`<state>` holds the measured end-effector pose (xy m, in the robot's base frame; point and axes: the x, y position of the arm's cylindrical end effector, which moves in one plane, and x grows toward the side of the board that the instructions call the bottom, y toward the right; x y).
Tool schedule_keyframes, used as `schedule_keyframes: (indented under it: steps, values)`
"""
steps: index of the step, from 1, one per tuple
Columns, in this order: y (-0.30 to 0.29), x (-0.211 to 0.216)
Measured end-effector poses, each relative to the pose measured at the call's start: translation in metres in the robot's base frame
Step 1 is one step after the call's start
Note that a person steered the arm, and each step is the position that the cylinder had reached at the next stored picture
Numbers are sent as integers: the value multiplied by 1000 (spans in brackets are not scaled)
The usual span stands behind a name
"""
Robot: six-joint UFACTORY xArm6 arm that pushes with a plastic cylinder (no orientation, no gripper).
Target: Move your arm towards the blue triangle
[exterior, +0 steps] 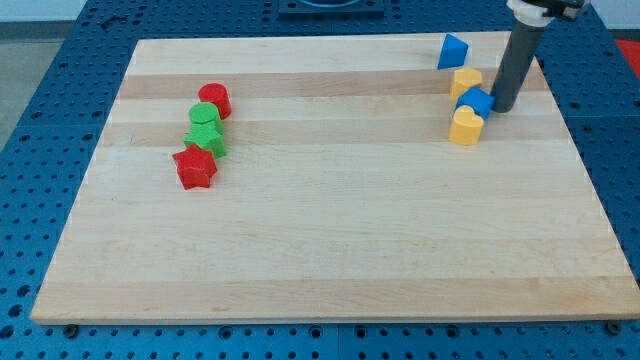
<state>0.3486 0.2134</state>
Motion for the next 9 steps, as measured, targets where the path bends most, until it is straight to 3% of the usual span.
schedule_keyframes:
  steps: [2, 3, 5, 7, 9]
  values:
    - [-8, 0]
    - [22, -3]
    - [83, -55]
    - [83, -147]
    - [40, -154]
